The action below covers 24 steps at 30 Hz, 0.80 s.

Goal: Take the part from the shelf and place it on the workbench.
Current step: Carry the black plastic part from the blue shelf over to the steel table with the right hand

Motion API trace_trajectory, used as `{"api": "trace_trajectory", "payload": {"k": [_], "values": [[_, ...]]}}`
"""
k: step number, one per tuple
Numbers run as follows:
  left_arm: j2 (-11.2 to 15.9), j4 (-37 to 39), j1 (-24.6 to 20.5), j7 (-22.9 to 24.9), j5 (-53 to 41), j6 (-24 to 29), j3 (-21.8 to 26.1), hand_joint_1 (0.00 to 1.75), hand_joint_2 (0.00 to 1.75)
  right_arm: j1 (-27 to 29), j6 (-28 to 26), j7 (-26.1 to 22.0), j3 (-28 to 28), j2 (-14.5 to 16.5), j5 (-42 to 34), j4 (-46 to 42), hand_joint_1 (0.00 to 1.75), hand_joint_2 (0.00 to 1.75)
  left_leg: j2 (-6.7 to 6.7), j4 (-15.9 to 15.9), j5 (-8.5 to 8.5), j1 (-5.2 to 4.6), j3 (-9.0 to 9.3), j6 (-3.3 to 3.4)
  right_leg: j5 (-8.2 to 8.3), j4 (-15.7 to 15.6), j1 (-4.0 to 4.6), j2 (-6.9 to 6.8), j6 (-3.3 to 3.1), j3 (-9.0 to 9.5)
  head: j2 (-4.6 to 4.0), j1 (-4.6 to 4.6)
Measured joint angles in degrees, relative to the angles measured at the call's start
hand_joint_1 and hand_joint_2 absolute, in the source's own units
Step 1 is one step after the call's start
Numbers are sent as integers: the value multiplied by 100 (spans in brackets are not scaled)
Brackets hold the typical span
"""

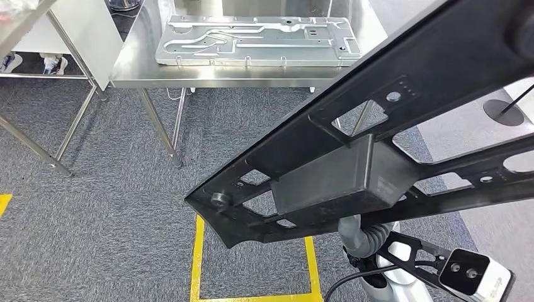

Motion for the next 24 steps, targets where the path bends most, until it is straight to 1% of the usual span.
{"api": "trace_trajectory", "payload": {"k": [1,2,3,4,5,6,8,9,10,11,12,13,14,15,16,17,19,20,21,23,24], "values": [[0,0,2,0,-2,0,0,0,175,0,-3,0,-1,-1,4,0,175,175,-7,-1,-74,3,101,-12,57,-172,-8,-3,-8,-37,0,0],[-1,0,1,0,-4,0,-1,0,175,0,-7,0,-1,-1,9,0,175,175,-12,-4,-149,5,205,-25,269,-485,-10,-7,-20,-3,0,1],[-3,1,1,0,-7,0,-1,0,175,1,-10,0,-2,-2,14,1,175,175,-15,-5,-227,5,299,-44,661,-877,-3,-17,-45,47,0,5],[-5,1,-2,0,-9,0,-2,0,175,5,-13,-1,-3,-2,14,2,175,175,-21,-16,-296,2,370,-70,999,-1192,15,-27,-69,93,1,3],[-8,1,-6,0,-11,0,-3,0,175,8,-14,-1,-5,-3,10,-1,175,175,-23,-42,-354,0,413,-104,1266,-1407,36,-30,-103,125,1,4],[-8,2,-9,-1,-13,0,-3,0,175,11,-15,-1,-10,-5,5,-7,175,175,-23,-52,-379,-4,457,-141,1417,-1529,56,-24,-141,143,1,2],[-2,1,-14,-5,-19,0,-6,0,175,13,-17,0,-18,-8,-2,-30,175,175,-16,-13,-335,-5,506,-221,1362,-1596,57,4,-222,251,1,-7],[4,1,-18,-10,-23,0,-8,0,175,14,-18,-1,-21,-9,-5,-44,175,175,-13,134,-284,-3,489,-250,1327,-1647,50,11,-263,346,1,-14],[8,1,-26,-14,-27,-2,-9,0,175,10,-17,-1,-21,-10,-6,-54,175,175,-12,373,-265,2,383,-274,1280,-1682,43,11,-303,450,1,-28],[12,1,-33,-16,-30,-4,-11,0,175,9,-17,-1,-21,-10,-7,-62,175,175,-11,696,-316,9,210,-288,1230,-1708,45,9,-333,546,1,-36],[14,2,-35,-18,-32,-7,-12,0,175,9,-16,-1,-21,-10,-7,-65,175,175,-11,1052,-444,12,-15,-299,1167,-1717,57,8,-360,624,1,-46],[14,2,-29,-17,-33,-10,-13,0,175,12,-16,0,-21,-10,-7,-64,175,175,-11,1354,-645,14,-252,-304,1103,-1720,70,12,-377,692,1,-54],[17,2,-19,-16,-32,-11,-13,0,175,19,-16,0,-21,-10,-7,-64,175,175,-11,1537,-844,14,-450,-306,1038,-1719,83,23,-387,763,0,-52],[21,1,-8,-16,-32,-11,-12,0,175,26,-16,0,-21,-11,-7,-64,175,175,-11,1576,-971,14,-585,-303,970,-1718,96,35,-392,846,0,-55],[26,1,-2,-15,-32,-11,-12,0,175,29,-15,0,-21,-12,-7,-64,175,175,-11,1452,-955,11,-645,-288,898,-1717,110,46,-392,941,0,-54],[29,2,2,-15,-33,-11,-12,0,175,31,-15,0,-21,-12,-7,-64,175,175,-11,1170,-754,3,-642,-260,818,-1715,121,53,-388,1047,0,-54],[38,2,14,-14,-39,-11,-13,0,175,36,-13,0,-22,-13,-6,-60,175,175,-15,487,-36,-29,-592,-185,660,-1704,141,60,-365,1217,0,-50],[42,2,21,-11,-47,-11,-13,0,175,42,-13,0,-24,-13,-5,-59,175,175,-19,260,243,-51,-567,-153,593,-1698,148,68,-340,1265,0,-48],[46,2,27,-8,-56,-11,-14,0,175,47,-13,1,-26,-14,-4,-59,175,175,-22,149,397,-67,-562,-126,552,-1687,148,76,-310,1290,1,-48],[46,1,18,-3,-71,-11,-16,0,175,47,-20,2,-32,-16,-4,-64,175,175,-25,96,389,-74,-503,-75,528,-1649,147,84,-242,1305,1,-50],[45,1,9,-3,-76,-11,-20,0,175,43,-26,2,-34,-16,-4,-68,175,175,-26,54,382,-61,-452,-45,545,-1554,143,73,-211,1276,1,-48]]}}
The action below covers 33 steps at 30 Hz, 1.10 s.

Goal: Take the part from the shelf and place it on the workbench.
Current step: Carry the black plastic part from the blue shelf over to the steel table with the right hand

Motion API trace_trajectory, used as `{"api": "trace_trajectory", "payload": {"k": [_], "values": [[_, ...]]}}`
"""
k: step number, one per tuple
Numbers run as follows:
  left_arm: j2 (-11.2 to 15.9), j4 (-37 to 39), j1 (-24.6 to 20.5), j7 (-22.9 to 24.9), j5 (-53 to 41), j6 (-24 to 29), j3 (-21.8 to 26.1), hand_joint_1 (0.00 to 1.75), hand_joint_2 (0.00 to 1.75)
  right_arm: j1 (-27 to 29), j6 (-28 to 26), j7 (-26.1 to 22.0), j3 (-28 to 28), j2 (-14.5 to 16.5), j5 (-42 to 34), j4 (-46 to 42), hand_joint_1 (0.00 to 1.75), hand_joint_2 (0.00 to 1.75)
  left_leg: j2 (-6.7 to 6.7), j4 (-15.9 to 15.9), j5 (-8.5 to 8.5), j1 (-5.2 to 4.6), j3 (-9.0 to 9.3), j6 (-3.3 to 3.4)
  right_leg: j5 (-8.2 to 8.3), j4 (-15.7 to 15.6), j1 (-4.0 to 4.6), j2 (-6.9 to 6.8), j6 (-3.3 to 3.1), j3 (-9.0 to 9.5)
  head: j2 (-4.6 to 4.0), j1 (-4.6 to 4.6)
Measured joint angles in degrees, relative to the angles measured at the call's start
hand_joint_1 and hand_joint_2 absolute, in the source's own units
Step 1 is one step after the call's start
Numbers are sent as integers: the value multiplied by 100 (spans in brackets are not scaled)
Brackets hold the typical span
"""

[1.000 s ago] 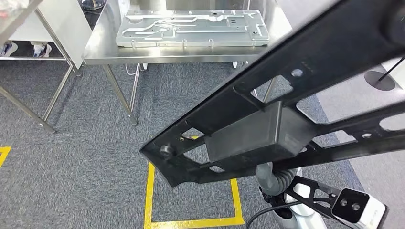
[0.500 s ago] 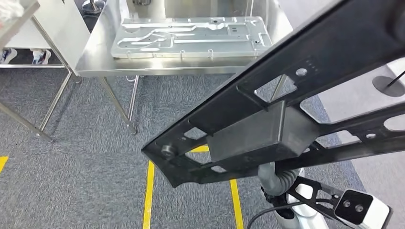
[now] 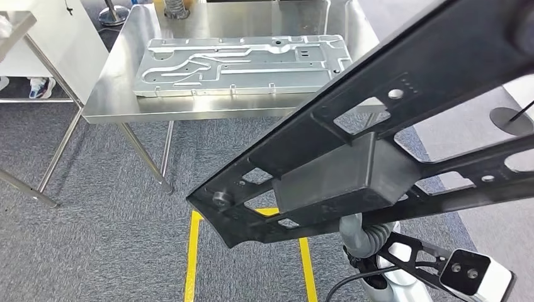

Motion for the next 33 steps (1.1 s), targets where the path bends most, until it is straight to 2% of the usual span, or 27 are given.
{"api": "trace_trajectory", "payload": {"k": [2,4,5,6,7,8,10,11,12,14,16,17,18,20,21,22,23,24,25,26,27,28,31,32,33], "values": [[-2,0,-16,-1,-12,0,-11,0,175,-12,-9,-2,-5,-1,-1,-10,175,175,1,-74,-41,30,129,41,-33,466,-21,-23,65,-263,-1,19],[-2,-1,-23,-1,-26,0,-27,0,175,-4,-23,-2,-11,-6,-1,-14,175,175,3,-98,-127,37,239,56,-257,1162,-76,-36,135,-743,-1,37],[-2,-1,-24,0,-33,0,-33,0,175,10,-33,-2,-14,-9,1,-13,175,175,2,-99,-183,40,301,52,-400,1417,-107,-40,167,-969,-1,37],[-2,0,-22,1,-39,0,-38,0,175,24,-47,-2,-19,-11,5,-13,175,175,0,-99,-248,44,378,46,-482,1518,-135,-47,196,-1129,-1,38],[-2,1,-19,2,-43,0,-42,0,175,37,-61,-2,-22,-13,11,-14,175,175,-4,-99,-316,52,467,34,-457,1437,-157,-57,221,-1199,-1,38],[-2,1,-18,2,-44,-1,-48,0,175,49,-74,-2,-23,-13,20,-15,175,175,-8,-99,-389,61,567,14,-289,1178,-173,-67,238,-1184,-1,38],[-3,1,-19,5,-44,0,-62,0,175,83,-99,-2,-28,-13,44,-16,175,175,-14,-93,-542,76,751,-41,332,445,-179,-92,235,-1046,-1,41],[-4,1,-23,6,-43,3,-68,0,175,107,-109,-2,-32,-13,57,-17,175,175,-14,-96,-607,78,808,-77,550,190,-164,-102,201,-996,-1,44],[-4,1,-24,10,-42,9,-72,0,175,131,-123,-2,-39,-14,71,-16,175,175,-12,-105,-659,79,848,-117,692,57,-144,-107,156,-975,-1,45],[-4,1,-23,12,-38,22,-74,0,175,161,-160,0,-52,-16,84,-14,175,175,-3,-119,-698,79,916,-202,658,26,-116,-99,41,-939,-1,45],[-4,1,-31,3,-38,26,-78,0,175,161,-189,-1,-58,-16,89,-11,175,175,9,4,-729,90,949,-259,617,-29,-125,-90,-52,-794,-1,38],[-7,1,-44,-4,-47,22,-79,0,175,156,-200,-3,-60,-15,103,-9,175,175,12,207,-775,97,859,-272,582,-55,-127,-90,-88,-712,-1,28],[-10,1,-53,-11,-65,18,-80,0,175,153,-214,-3,-62,-15,121,1,175,175,13,526,-853,101,676,-280,543,-73,-123,-94,-116,-641,-1,22],[-15,2,-45,-23,-108,10,-78,0,175,154,-278,-1,-64,-16,173,37,175,175,13,1243,-1121,96,155,-282,448,-78,-98,-106,-156,-549,-1,10],[-15,2,-30,-26,-122,9,-76,0,175,157,-358,0,-59,-19,193,64,175,175,13,1458,-1236,91,-65,-278,394,-78,-81,-111,-168,-494,-1,11],[-15,2,-17,-29,-128,9,-75,0,175,156,-469,1,-44,-25,208,91,175,175,14,1516,-1273,86,-207,-265,339,-78,-64,-119,-174,-430,-1,9],[-15,2,-11,-29,-129,9,-74,0,175,155,-584,2,-25,-36,213,120,175,175,17,1369,-1157,77,-257,-243,274,-78,-47,-129,-175,-342,-1,9],[-15,2,-9,-27,-129,9,-74,0,175,153,-666,2,-5,-46,206,141,175,175,22,1066,-892,63,-232,-213,203,-78,-32,-143,-169,-247,-1,12],[-15,2,-4,-25,-129,9,-74,0,175,151,-699,3,10,-55,190,155,175,175,29,711,-548,39,-187,-176,132,-73,-16,-160,-158,-158,-1,13],[-15,2,1,-18,-129,9,-74,0,175,154,-687,2,16,-58,168,162,175,175,34,408,-289,12,-136,-139,64,-66,-3,-172,-138,-87,-1,14],[-14,2,10,-10,-129,10,-74,0,175,161,-654,0,18,-58,148,160,175,175,36,229,-103,-11,-99,-104,6,-59,6,-177,-111,-46,-1,12],[-14,2,18,-4,-128,11,-74,0,175,170,-628,1,21,-57,137,153,175,175,34,155,-39,-26,-84,-73,-29,-42,11,-181,-82,-20,-1,10],[-18,2,14,0,-124,16,-74,0,175,194,-590,2,21,-57,141,89,175,175,13,65,-60,-2,56,-3,-80,70,5,-169,12,1,-1,13],[-20,2,8,-3,-123,19,-74,0,175,196,-588,0,15,-57,148,60,175,175,9,27,-74,11,122,20,-127,230,-5,-157,47,-74,-1,25],[-22,2,3,-8,-121,22,-74,0,175,203,-586,-2,8,-58,156,33,175,175,8,-5,-94,21,181,38,-220,502,-24,-144,86,-232,-1,34]]}}
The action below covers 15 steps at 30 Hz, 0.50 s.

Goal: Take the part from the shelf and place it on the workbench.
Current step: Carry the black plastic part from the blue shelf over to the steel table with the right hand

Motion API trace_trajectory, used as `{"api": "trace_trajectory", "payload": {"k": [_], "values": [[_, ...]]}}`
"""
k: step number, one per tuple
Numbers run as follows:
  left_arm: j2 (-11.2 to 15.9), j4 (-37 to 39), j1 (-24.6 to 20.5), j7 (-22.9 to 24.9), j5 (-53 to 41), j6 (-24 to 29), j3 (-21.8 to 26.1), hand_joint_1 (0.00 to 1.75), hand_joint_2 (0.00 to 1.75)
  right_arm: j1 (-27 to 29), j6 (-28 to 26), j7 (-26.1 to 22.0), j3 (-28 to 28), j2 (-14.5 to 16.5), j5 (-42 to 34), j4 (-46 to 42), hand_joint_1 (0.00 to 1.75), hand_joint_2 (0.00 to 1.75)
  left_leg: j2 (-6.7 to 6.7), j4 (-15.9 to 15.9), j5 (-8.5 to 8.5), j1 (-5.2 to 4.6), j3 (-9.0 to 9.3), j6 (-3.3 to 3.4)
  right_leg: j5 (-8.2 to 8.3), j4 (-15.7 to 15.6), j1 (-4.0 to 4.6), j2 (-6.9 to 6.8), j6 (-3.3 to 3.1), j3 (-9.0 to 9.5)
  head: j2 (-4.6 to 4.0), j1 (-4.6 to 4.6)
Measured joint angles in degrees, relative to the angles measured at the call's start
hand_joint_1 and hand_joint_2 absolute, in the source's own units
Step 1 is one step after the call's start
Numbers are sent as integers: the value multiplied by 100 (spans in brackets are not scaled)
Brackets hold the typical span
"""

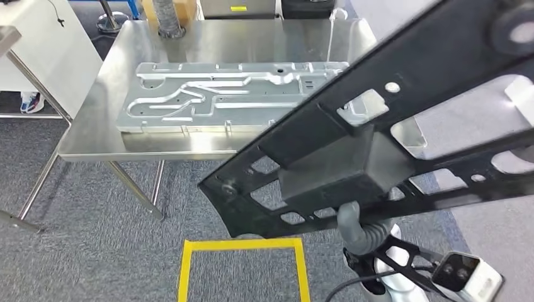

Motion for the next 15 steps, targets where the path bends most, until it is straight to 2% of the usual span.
{"api": "trace_trajectory", "payload": {"k": [2,3,4,5,7,9,10,11,13,14,15], "values": [[1,0,-6,-12,3,4,1,0,175,44,13,-1,-22,-2,10,-38,175,175,-5,-19,-68,1,80,25,-247,703,-51,16,67,-481,0,16],[1,0,-4,-18,4,4,1,0,175,82,25,0,-38,-3,17,-55,175,175,-12,-19,-111,2,123,22,-317,960,-79,18,94,-708,0,14],[1,0,1,-21,5,4,2,0,175,119,38,0,-57,-4,25,-79,175,175,-22,-18,-161,5,178,16,-280,1040,-102,17,112,-853,0,16],[1,0,6,-25,5,4,3,0,175,147,54,0,-79,-5,35,-110,175,175,-32,-18,-216,8,248,4,-124,926,-121,17,127,-904,0,16],[-1,0,12,-28,5,3,4,0,175,174,72,0,-115,-6,56,-185,175,175,-49,-23,-337,17,402,-37,452,239,-140,16,126,-783,0,21],[-2,0,6,-29,4,1,5,0,175,195,76,0,-140,-7,71,-241,175,175,-60,-31,-436,17,498,-101,774,-314,-111,16,61,-649,0,18],[-3,0,1,-27,3,0,5,0,175,208,74,2,-146,-8,78,-264,175,175,-61,-35,-467,15,525,-136,808,-417,-95,20,11,-631,0,18],[-3,0,-6,-25,3,0,6,0,175,219,72,3,-150,-9,83,-287,175,175,-59,-39,-480,13,549,-173,768,-431,-79,25,-42,-619,0,14],[4,-1,-13,-22,3,1,7,0,175,230,70,2,-151,-10,92,-337,175,175,-44,25,-500,17,569,-231,763,-478,-88,35,-134,-543,0,17],[5,-1,-17,-22,2,2,7,0,175,224,72,0,-151,-10,92,-353,175,175,-34,170,-527,20,507,-251,741,-504,-95,33,-175,-483,0,7],[5,-1,-21,-23,2,2,7,0,175,217,74,-1,-151,-10,90,-363,175,175,-23,436,-598,25,367,-267,715,-527,-101,31,-210,-422,0,2]]}}
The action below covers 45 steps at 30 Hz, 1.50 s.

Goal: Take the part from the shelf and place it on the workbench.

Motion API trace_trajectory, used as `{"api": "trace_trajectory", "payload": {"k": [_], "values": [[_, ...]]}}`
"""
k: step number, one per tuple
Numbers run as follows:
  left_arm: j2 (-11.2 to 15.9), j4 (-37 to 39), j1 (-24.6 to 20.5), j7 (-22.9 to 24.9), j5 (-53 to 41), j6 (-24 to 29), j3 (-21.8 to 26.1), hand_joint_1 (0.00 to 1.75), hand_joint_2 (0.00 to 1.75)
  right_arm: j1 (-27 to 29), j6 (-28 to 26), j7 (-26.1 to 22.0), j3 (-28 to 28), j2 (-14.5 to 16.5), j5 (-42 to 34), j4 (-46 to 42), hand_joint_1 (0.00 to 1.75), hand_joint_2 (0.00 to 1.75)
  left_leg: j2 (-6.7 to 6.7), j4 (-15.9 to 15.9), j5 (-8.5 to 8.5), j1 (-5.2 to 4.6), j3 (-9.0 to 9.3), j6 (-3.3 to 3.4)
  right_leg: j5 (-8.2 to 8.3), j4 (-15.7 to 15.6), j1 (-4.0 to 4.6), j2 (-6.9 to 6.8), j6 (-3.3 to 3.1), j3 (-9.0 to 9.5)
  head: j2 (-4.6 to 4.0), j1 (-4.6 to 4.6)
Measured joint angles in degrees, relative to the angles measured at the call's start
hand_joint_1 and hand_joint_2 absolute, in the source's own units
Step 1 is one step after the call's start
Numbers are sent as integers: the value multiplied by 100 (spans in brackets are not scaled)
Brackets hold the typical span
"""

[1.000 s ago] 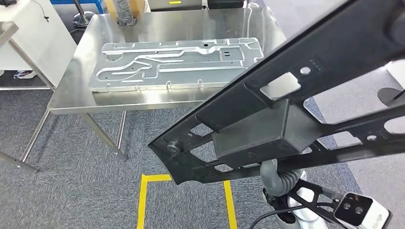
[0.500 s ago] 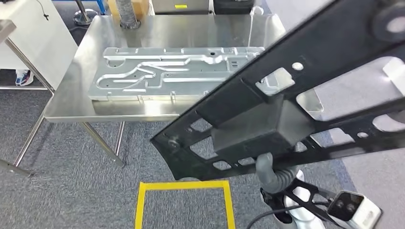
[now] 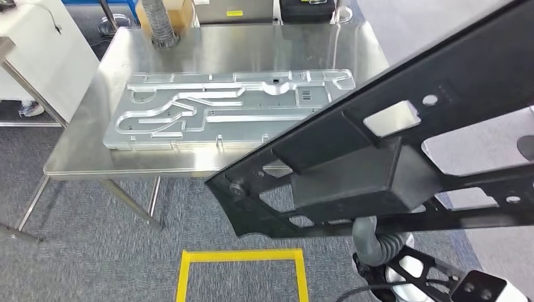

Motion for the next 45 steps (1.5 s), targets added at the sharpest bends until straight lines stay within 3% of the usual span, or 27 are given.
{"api": "trace_trajectory", "payload": {"k": [3,4,5,7,9,10,14,16,18,19,20,21,23,25,27,29,31,34,35,36,38,39,41,43,45], "values": [[-7,1,14,0,-1,1,1,0,175,-12,7,1,0,0,-22,-2,175,175,16,1024,-379,6,-684,-31,-107,-16,16,-2,-57,129,0,-12],[-7,1,25,1,-1,1,1,0,175,-11,9,1,0,0,-32,-1,175,175,17,1153,-406,6,-839,-32,-150,-16,23,4,-61,181,0,-14],[-7,1,33,2,-1,1,2,0,175,-10,13,1,0,0,-44,-1,175,175,17,1110,-325,5,-907,-25,-193,-16,29,9,-60,239,0,-14],[-6,1,40,10,1,6,3,0,175,-8,31,1,0,0,-65,0,175,175,24,479,220,-1,-779,18,-295,-17,38,12,-44,386,0,-14],[-3,0,40,26,4,19,9,0,175,2,67,1,0,1,-70,1,175,175,40,-141,534,-32,-588,64,-391,-9,55,14,3,496,0,-13],[-1,0,44,31,7,26,14,0,175,9,88,3,0,2,-68,-1,175,175,44,-289,576,-48,-536,89,-423,1,61,15,37,526,0,-11],[-2,1,65,2,27,33,39,0,175,23,104,3,-9,4,-57,-12,175,175,28,-377,591,-29,-412,188,-500,191,58,16,170,524,0,-1],[-1,1,56,-26,38,23,46,0,175,31,46,2,-26,4,-23,-43,175,175,26,-400,567,-18,-349,231,-719,700,32,16,230,245,0,19],[1,1,59,-51,43,12,56,0,175,77,-79,1,-43,3,47,-74,175,175,23,-400,517,-20,-312,255,-991,1394,10,16,277,-217,0,31],[1,1,66,-60,43,10,62,0,175,111,-159,1,-47,1,88,-85,175,175,20,-399,488,-21,-284,254,-1020,1587,0,15,293,-389,0,30],[2,1,73,-64,43,9,69,0,175,146,-257,1,-50,-2,138,-106,175,175,16,-399,455,-21,-246,249,-925,1577,-9,15,300,-465,0,32],[2,1,79,-64,43,9,77,0,175,177,-369,1,-52,-7,192,-135,175,175,11,-399,419,-21,-196,241,-714,1356,-16,15,297,-432,0,32],[-1,1,84,-64,49,5,87,0,175,234,-730,1,-52,-40,360,-208,175,175,0,-405,340,-22,-83,208,-237,601,-12,12,254,-188,0,29],[-5,1,81,-65,64,3,96,0,175,304,-1149,2,-52,-88,535,-239,175,175,-6,-428,280,-22,-19,146,-164,156,30,10,170,-36,0,26],[-7,1,89,-64,76,4,102,0,175,387,-1401,7,-55,-126,631,-239,175,175,-3,-404,281,-28,21,62,-190,87,53,14,73,2,0,17],[-3,1,92,-64,78,5,105,0,175,438,-1463,7,-57,-147,669,-243,175,175,10,-265,237,-28,29,6,-98,22,27,16,-2,110,1,5],[-2,1,79,-67,78,7,107,0,175,455,-1468,3,-57,-151,686,-249,175,175,21,187,7,-14,-201,-22,-126,-9,13,8,-54,209,1,-21],[-5,1,93,-66,79,7,110,0,175,491,-1468,4,-57,-161,690,-252,175,175,23,1127,-376,-4,-829,-64,-204,-10,30,10,-91,270,0,-43],[-4,1,103,-65,80,7,111,0,175,505,-1468,4,-57,-167,690,-252,175,175,24,1185,-331,-4,-934,-67,-236,-9,32,15,-89,302,0,-46],[-4,1,109,-64,80,7,113,0,175,514,-1471,4,-57,-172,691,-252,175,175,25,1036,-164,-5,-932,-61,-270,-9,32,20,-82,348,0,-46],[-4,1,113,-65,92,10,121,0,175,532,-1630,19,-61,-178,821,-246,175,175,32,308,356,-8,-700,-24,-358,-11,32,21,-54,471,0,-45],[-5,1,113,-67,104,14,131,0,175,549,-1852,62,-72,-178,1023,-231,175,175,38,-22,477,-23,-580,-2,-397,-10,35,19,-33,523,0,-42],[-8,1,120,-70,123,19,152,0,175,527,-2645,388,-160,-183,1828,-120,175,175,49,-338,507,-55,-451,57,-462,-9,41,17,34,573,0,-39],[-11,1,131,-71,107,13,163,0,175,329,-3427,1027,-430,-239,2779,152,175,175,42,-354,499,-59,-417,134,-467,56,43,22,108,583,0,-34],[-22,1,125,-74,76,4,166,0,175,-66,-3762,1580,-856,-368,3587,603,175,175,34,-386,550,-39,-355,207,-517,234,31,21,174,543,0,-10]]}}
